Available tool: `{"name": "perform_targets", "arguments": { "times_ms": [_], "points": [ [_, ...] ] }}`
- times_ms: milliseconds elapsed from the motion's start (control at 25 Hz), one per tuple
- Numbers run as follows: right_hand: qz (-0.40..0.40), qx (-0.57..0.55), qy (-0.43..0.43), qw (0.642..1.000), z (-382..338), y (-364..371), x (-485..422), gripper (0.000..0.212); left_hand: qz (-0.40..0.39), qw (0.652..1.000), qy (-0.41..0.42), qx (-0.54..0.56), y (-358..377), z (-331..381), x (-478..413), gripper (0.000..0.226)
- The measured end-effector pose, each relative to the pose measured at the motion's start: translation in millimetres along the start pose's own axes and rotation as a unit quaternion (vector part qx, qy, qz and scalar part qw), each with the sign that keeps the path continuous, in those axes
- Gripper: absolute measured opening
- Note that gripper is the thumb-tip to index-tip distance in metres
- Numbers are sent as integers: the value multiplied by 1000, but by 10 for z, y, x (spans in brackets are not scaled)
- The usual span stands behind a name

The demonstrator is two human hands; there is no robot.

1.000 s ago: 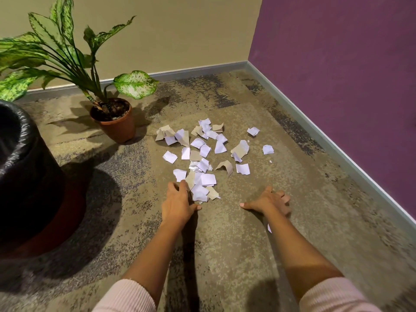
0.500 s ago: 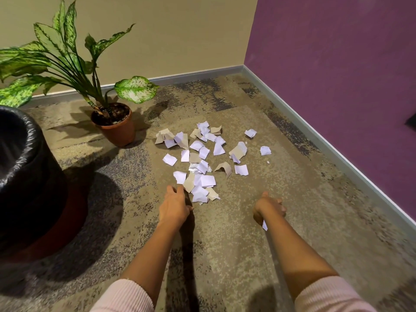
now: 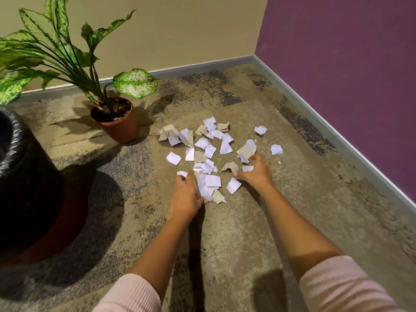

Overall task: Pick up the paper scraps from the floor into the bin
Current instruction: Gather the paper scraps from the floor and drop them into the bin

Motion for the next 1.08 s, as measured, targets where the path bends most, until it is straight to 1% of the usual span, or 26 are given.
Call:
{"name": "perform_targets", "arguments": {
  "times_ms": [80, 120, 160, 200, 240, 320, 400, 440, 520, 560, 640, 680, 720, 760, 840, 880, 920, 1000, 1080],
  "points": [
    [-17, 99, 40, 994, 107, -37, -176, 102, 7, 1000, -14, 21, -1, -10, -132, 89],
    [-33, 121, 65, 990, 155, -32, -236, 109, 12, 999, -15, 30, -7, -8, -200, 90],
    [-46, 134, 81, 987, 191, 4, -279, 111, 20, 999, -15, 37, -26, -4, -266, 89],
    [-53, 140, 76, 986, 183, 57, -311, 107, 28, 999, -13, 43, -41, 1, -332, 86],
    [-59, 130, 54, 988, 141, 139, -332, 99, 34, 998, -9, 44, -57, 10, -385, 81],
    [-100, 60, -14, 993, -9, 381, -333, 88, 51, 998, 6, 43, -81, 21, -485, 73],
    [-135, -7, -57, 989, -127, 555, -300, 88, 69, 996, 27, 47, -120, 11, -548, 72],
    [-118, -34, -69, 990, -178, 535, -312, 85, 82, 995, 39, 37, -143, -11, -578, 72],
    [-42, -70, -77, 994, -217, 325, -427, 73, 108, 992, 59, 1, -221, -82, -647, 75],
    [3, -55, -83, 995, -202, 173, -510, 70, 122, 990, 65, -13, -272, -132, -686, 77],
    [86, 32, -70, 993, -120, -156, -693, 65, 134, 989, 53, -32, -358, -257, -798, 85],
    [114, 77, -42, 990, -53, -310, -803, 62, 128, 990, 39, -40, -373, -318, -874, 91],
    [126, 109, -1, 986, 21, -450, -909, 60, 113, 992, 25, -44, -367, -374, -962, 100],
    [120, 125, 48, 984, 100, -554, -1010, 59, 85, 995, 8, -45, -357, -421, -1046, 111],
    [78, 130, 126, 980, 224, -623, -1174, 59, 2, 999, -36, -36, -341, -496, -1207, 129],
    [55, 132, 135, 980, 221, -576, -1232, 57, -34, 997, -54, -42, -357, -517, -1268, 132],
    [40, 142, 120, 982, 174, -487, -1262, 55, -59, 994, -63, -61, -379, -522, -1320, 131],
    [11, 167, 56, 984, 11, -189, -1267, 56, -82, 990, -47, -107, -420, -472, -1399, 128],
    [-32, 182, -1, 983, -189, 174, -1173, 59, -75, 991, -14, -109, -442, -377, -1469, 123]
  ]
}}
Point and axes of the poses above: each hand's wrist, its own x-axis away from the middle knuckle, its own y-axis out of the palm, z = x × y, the point moved 5 cm from there along -x, towards the middle knuckle, and after that the axes turned 14 degrees about -x, right-handed, at the moved point
